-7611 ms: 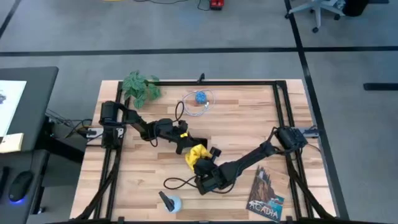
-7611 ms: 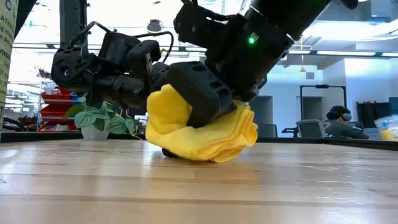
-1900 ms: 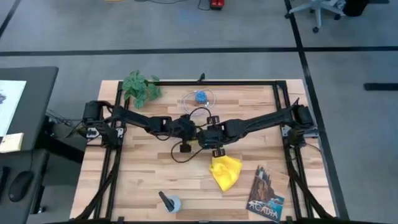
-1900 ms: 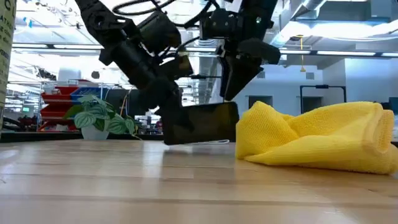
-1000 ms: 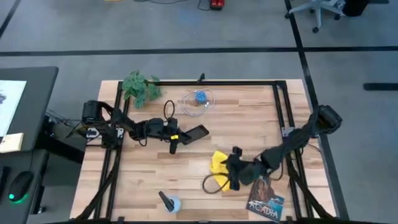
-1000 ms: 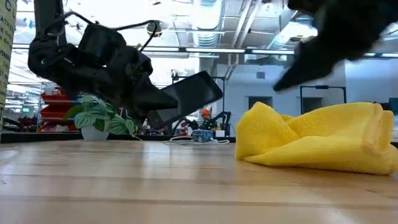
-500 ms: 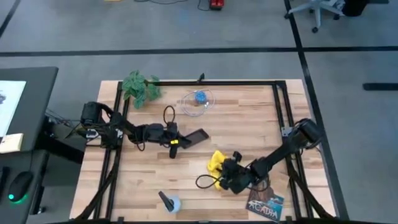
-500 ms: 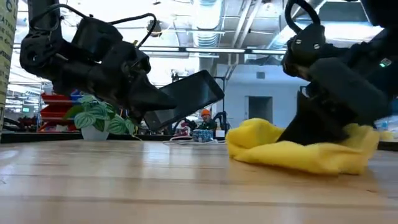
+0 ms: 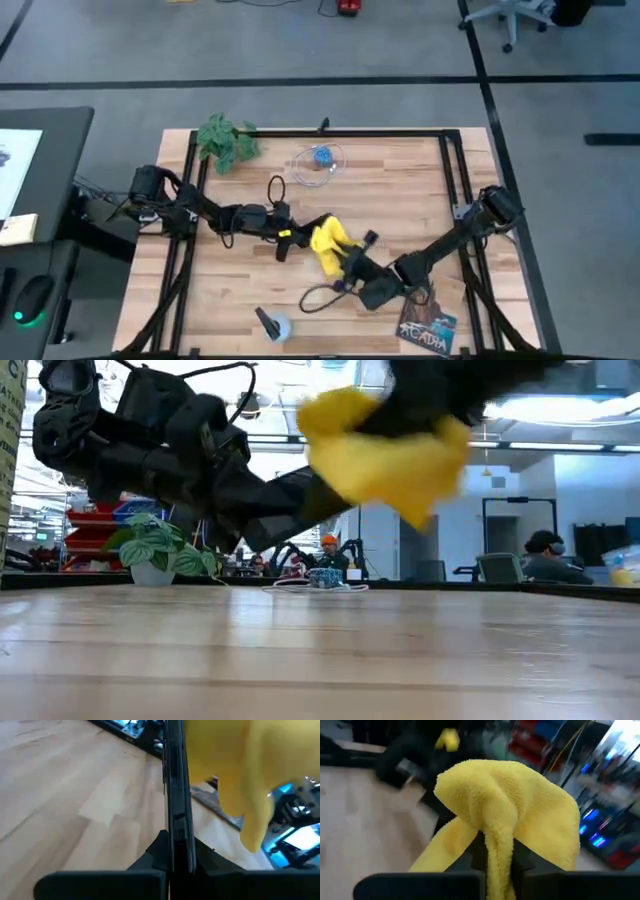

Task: Apply microfiber cloth
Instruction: Wipe the cellphone using a microfiber cloth

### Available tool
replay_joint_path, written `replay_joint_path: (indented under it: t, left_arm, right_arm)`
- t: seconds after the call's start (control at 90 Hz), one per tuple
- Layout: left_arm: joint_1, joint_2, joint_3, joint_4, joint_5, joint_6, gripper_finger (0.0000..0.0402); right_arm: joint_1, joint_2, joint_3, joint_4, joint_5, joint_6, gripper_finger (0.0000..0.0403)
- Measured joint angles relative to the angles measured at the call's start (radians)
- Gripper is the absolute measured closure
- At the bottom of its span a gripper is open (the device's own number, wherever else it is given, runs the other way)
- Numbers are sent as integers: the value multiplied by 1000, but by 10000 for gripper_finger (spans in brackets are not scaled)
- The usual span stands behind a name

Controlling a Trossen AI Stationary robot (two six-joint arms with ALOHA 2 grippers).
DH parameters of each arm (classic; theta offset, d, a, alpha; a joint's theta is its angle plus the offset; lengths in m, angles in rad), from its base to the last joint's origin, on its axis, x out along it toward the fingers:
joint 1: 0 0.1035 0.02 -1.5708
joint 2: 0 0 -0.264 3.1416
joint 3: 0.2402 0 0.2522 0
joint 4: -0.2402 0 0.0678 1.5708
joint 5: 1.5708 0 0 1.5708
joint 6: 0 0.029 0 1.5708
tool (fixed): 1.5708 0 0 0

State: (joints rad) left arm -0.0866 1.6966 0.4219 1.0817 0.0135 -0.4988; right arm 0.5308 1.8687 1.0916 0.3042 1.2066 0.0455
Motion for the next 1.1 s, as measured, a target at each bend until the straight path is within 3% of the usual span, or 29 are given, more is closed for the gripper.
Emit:
replay_joint_path:
  t: [0.156, 0.444, 0.556, 0.689, 0.811, 1.1]
  left_arm:
    - [-26, 0, 35, -1, -1, 0, 396]
    - [-42, 3, 50, -11, -16, -4, 395]
    - [-46, 3, 50, -9, -15, 0, 395]
    - [-58, 2, 52, 14, -24, 1, 395]
    - [-62, 0, 52, 30, -22, 0, 395]
    - [-67, 2, 51, 12, -20, 8, 395]
  right_arm:
    - [-63, 46, 54, -8, -1, -224, 396]
    - [-80, 136, 64, 3, 2, -269, 397]
    - [-61, 148, 64, -28, 55, -312, 397]
    - [-45, 130, 62, -107, 192, -316, 398]
    - [-45, 104, 61, -112, 205, -280, 398]
    - [-44, 132, 62, -106, 36, -51, 392]
